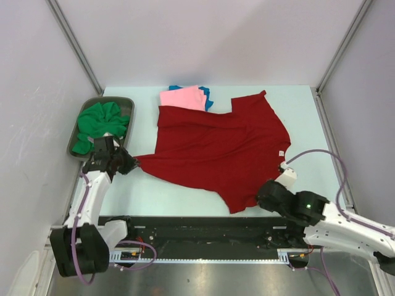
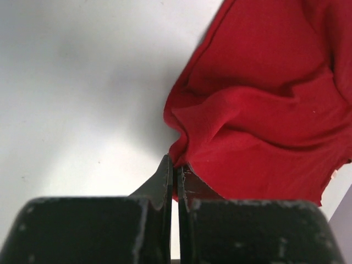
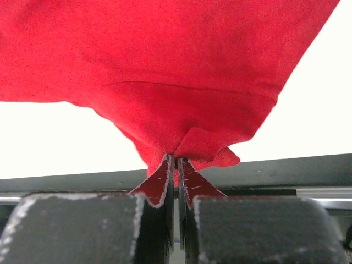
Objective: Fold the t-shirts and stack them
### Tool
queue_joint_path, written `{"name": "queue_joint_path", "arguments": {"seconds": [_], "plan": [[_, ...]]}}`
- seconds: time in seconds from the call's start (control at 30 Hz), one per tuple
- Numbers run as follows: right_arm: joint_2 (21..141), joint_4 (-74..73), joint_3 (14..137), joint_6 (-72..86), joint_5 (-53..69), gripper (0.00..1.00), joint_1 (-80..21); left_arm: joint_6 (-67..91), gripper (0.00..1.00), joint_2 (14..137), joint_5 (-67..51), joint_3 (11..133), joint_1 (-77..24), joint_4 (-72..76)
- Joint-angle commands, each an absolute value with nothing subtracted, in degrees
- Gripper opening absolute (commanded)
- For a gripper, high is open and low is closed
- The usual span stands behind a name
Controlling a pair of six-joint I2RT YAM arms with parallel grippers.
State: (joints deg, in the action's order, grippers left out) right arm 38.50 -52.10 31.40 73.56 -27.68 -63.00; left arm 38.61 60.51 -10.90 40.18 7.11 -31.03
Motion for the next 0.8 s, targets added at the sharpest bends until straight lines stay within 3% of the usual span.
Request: {"name": "queue_joint_path", "arguments": {"seconds": [0.0,0.37,0.77], "plan": [[33.49,-60.1,38.58,74.79,-38.4,0.0,-63.19,36.74,0.0,53.19,-13.54,39.64,5.89,-33.04],[24.35,-73.29,45.88,77.78,-40.43,0.0,-63.37,41.56,0.0,36.5,-11.79,35.25,0.44,-42.45],[24.16,-65.67,49.75,70.93,-43.24,0.0,-62.4,45.35,0.0,26.63,-9.67,33.66,-4.13,-47.9]]}}
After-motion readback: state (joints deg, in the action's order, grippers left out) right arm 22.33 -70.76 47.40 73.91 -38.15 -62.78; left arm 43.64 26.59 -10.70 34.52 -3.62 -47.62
